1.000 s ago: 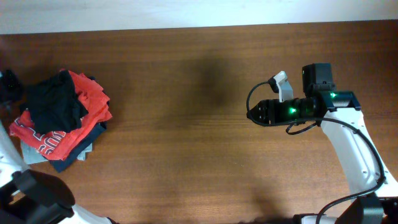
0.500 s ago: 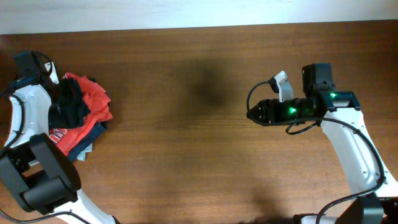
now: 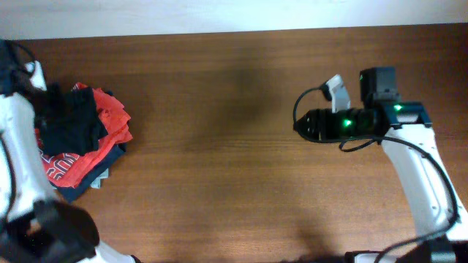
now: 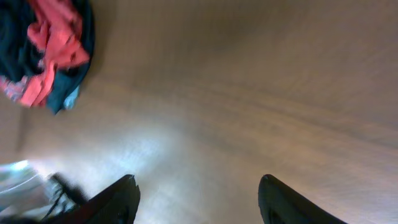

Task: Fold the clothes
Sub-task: 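Open the left gripper and release the shirt on the stack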

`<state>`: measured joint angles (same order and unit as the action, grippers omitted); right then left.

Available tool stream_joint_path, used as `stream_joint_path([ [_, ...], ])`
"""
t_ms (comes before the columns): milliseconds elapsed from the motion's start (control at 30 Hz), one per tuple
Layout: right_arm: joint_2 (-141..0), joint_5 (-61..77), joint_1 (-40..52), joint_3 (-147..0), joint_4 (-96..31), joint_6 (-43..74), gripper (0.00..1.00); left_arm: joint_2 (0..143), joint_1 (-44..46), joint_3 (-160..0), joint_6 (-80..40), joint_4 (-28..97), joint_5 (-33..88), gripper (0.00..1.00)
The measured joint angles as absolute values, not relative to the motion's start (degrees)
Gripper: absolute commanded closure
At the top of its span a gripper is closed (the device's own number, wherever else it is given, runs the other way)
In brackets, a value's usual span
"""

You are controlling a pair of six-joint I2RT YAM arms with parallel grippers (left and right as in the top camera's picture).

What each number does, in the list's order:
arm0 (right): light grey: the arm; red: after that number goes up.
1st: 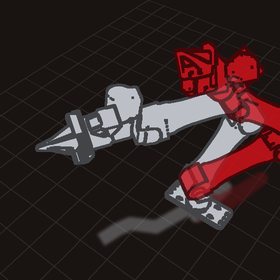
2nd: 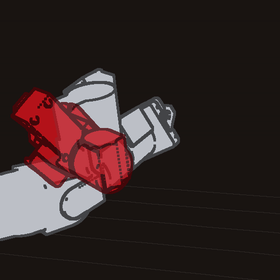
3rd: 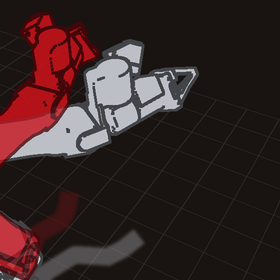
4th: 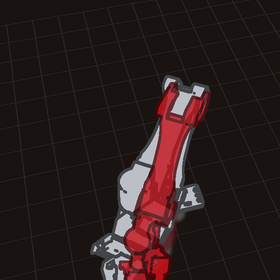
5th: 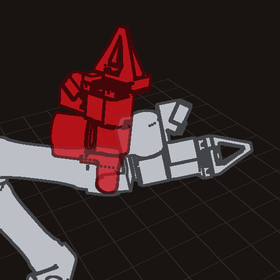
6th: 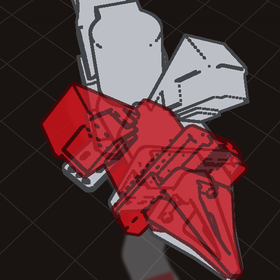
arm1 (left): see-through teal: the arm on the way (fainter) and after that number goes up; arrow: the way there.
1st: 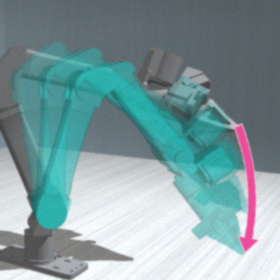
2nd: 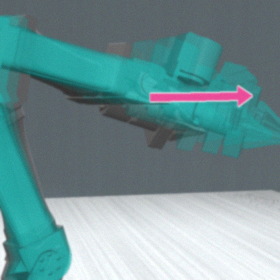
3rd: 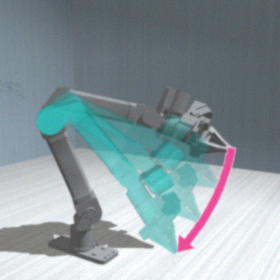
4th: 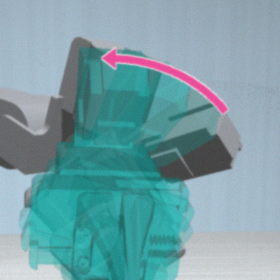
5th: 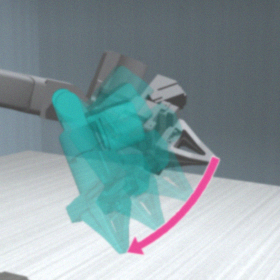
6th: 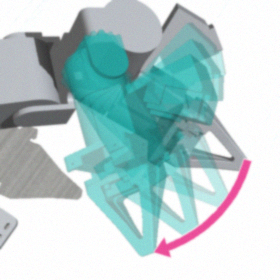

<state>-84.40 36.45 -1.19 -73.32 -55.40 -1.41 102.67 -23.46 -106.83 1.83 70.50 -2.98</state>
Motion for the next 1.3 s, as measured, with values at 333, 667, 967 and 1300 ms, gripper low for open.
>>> stream_joint_path([
  [333,-69.36,17.78,-1.19,-86.70,-59.37,-1.45,0.01,79.48,-22.00,-109.80,15.33,82.78,15.07,0.01],
  [667,-62.19,13.50,-1.19,-86.96,-64.95,-1.30,0.01,76.44,-18.37,-109.78,18.11,86.30,21.30,0.01],
  [967,-63.37,13.37,-1.19,-86.96,-68.45,-1.28,0.01,76.47,-18.37,-109.78,18.31,86.30,21.74,0.01],
  [1300,-64.58,14.39,-1.19,-86.96,-71.46,-1.76,0.01,76.49,-18.37,-109.78,18.35,86.30,21.91,0.01],
])
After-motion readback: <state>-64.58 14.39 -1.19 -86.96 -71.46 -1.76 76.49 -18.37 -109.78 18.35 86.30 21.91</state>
